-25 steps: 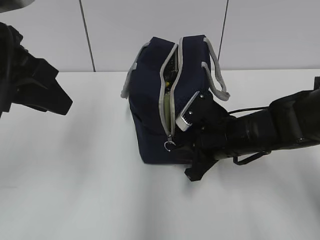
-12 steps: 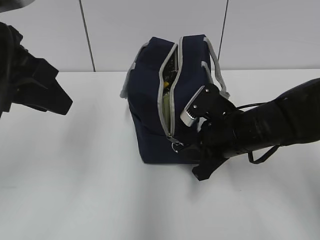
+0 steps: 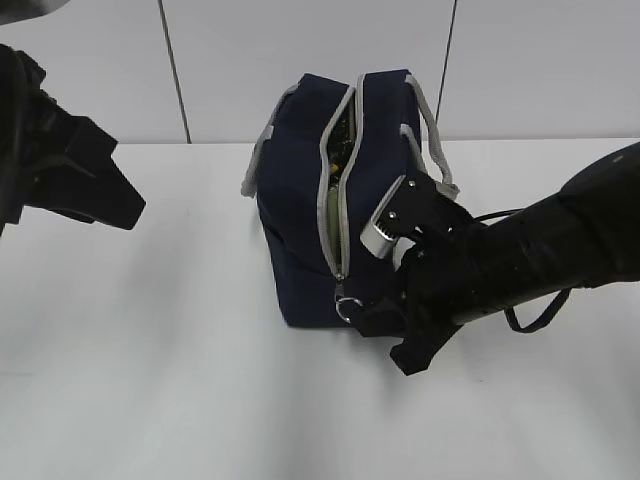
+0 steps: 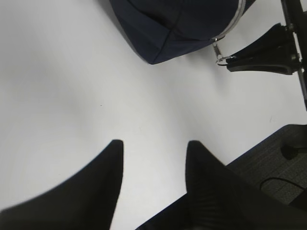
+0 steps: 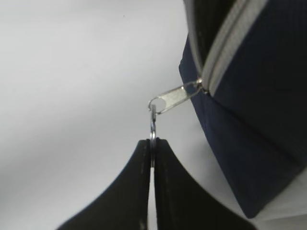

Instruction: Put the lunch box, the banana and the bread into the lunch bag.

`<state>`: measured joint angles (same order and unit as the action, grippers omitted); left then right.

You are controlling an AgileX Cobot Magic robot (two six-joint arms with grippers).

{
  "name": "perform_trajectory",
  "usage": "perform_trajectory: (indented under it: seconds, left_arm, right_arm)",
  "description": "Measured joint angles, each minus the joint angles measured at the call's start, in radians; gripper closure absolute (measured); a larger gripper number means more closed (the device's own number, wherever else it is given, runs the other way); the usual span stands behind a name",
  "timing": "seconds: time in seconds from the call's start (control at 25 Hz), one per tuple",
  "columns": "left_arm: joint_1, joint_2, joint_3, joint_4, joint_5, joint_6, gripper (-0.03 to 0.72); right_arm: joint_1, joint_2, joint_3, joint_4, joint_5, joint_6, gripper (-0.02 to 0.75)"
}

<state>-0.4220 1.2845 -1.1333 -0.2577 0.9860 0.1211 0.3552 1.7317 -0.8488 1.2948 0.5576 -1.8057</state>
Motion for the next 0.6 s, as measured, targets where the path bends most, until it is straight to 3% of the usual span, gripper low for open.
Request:
perform_trajectory:
  seconds: [0.6]
  left_arm:
    - [0.000,0.000,0.000,0.000,-0.003,0.000,0.371]
  right_arm:
    - [0.000,-0.136,-0.006,-0.007,-0.002,0.006,0.738]
